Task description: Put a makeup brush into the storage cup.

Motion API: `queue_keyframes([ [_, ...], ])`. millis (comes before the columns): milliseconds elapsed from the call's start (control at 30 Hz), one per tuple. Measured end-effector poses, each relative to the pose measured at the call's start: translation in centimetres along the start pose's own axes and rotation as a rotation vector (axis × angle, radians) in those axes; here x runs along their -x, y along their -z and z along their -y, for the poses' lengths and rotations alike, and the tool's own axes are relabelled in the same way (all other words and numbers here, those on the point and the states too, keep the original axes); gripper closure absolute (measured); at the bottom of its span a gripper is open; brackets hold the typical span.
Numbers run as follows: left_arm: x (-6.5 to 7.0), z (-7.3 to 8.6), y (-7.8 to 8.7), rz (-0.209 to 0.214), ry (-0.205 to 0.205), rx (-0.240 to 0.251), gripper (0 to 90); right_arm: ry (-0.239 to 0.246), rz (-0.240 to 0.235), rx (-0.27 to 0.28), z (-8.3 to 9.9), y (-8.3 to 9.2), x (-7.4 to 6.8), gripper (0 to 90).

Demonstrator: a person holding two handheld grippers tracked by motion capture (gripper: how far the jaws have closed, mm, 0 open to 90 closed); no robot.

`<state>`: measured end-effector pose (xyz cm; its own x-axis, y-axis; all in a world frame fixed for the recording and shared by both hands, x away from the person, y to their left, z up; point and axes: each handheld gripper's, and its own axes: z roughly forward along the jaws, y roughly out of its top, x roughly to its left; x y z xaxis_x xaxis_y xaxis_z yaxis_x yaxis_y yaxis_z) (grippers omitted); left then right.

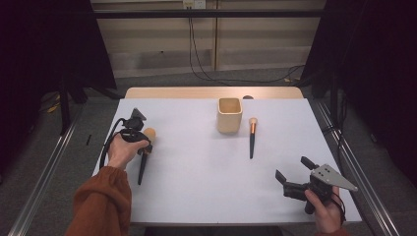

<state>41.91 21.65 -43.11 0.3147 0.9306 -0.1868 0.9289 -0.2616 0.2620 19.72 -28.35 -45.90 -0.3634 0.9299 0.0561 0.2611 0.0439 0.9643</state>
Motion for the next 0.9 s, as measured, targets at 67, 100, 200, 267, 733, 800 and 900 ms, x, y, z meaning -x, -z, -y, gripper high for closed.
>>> queue_keyframes([
  [67,0.0,0.1,0.2,0.008,-0.008,0.016,66.8,-0.001,0.002,-0.002,0.0,0.0,0.0,0.0],
  [100,0.0,0.1,0.2,0.008,-0.008,0.016,66.8,-0.001,0.002,-0.002,0.0,0.0,0.0,0.0],
  [200,0.0,0.4,0.5,0.03,-0.024,0.069,66.8,0.0,-0.001,-0.003,0.0,-0.1,0.0,0.0],
  [267,-0.1,0.5,0.7,0.031,-0.022,0.075,66.8,0.001,-0.001,-0.002,0.0,-0.1,0.0,0.0],
  [733,-0.1,1.6,2.1,0.087,-0.057,0.251,66.9,0.001,0.011,0.0,0.0,0.0,0.0,0.0],
  [800,0.1,1.9,2.3,0.098,-0.068,0.278,66.9,0.0,0.013,0.003,0.0,0.0,0.0,0.0],
  [900,0.2,2.1,2.4,0.101,-0.076,0.295,66.9,-0.002,0.016,0.003,0.0,-0.1,0.0,0.0],
])
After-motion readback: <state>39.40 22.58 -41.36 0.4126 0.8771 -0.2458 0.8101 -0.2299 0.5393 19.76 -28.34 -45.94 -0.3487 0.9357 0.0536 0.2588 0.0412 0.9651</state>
